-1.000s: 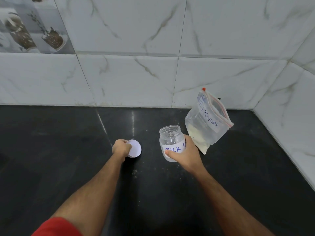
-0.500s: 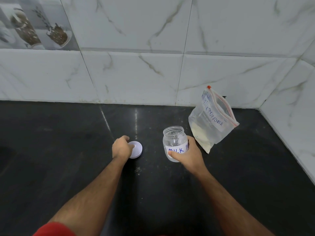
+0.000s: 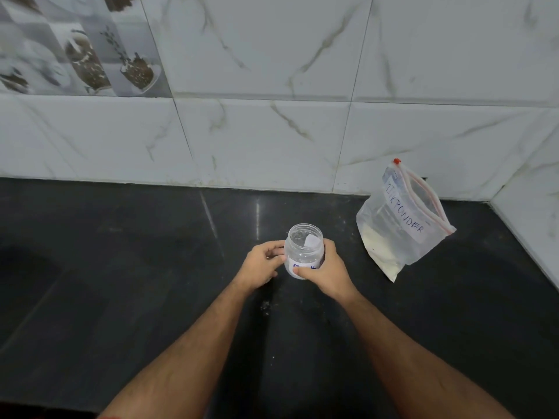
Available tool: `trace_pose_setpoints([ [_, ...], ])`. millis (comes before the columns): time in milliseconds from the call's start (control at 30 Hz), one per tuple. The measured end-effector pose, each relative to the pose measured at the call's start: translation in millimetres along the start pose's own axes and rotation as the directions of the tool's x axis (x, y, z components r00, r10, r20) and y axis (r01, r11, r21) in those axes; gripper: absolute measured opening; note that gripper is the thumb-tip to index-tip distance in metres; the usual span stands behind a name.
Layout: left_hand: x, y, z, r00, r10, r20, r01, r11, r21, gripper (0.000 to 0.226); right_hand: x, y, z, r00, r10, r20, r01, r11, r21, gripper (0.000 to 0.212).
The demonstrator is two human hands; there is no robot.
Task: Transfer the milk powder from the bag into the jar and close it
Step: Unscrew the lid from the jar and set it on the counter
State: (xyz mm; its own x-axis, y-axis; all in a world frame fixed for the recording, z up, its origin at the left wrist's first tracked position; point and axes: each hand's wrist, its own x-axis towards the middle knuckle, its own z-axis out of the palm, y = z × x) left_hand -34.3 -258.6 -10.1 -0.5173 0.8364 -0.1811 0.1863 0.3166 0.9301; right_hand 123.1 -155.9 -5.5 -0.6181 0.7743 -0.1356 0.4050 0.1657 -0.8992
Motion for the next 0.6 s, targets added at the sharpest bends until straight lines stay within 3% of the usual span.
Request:
trace_pose_setpoints([
  [500, 0.1, -13.1, -7.3, 0.993, -0.119, 0.012, 0.120, 0.987, -0.110, 0.042, 11.0, 3.0, 18.6, 0.995, 0.045, 0.088, -0.032, 0.988, -0.150, 0.089],
  [600, 4.5, -14.7, -9.9, 0.989, -0.115, -0.095, 0.112, 0.993, -0.030, 0.047, 12.8, 4.0, 10.0, 0.993, 0.059, 0.099, -0.040, 0.983, -0.181, 0.099],
])
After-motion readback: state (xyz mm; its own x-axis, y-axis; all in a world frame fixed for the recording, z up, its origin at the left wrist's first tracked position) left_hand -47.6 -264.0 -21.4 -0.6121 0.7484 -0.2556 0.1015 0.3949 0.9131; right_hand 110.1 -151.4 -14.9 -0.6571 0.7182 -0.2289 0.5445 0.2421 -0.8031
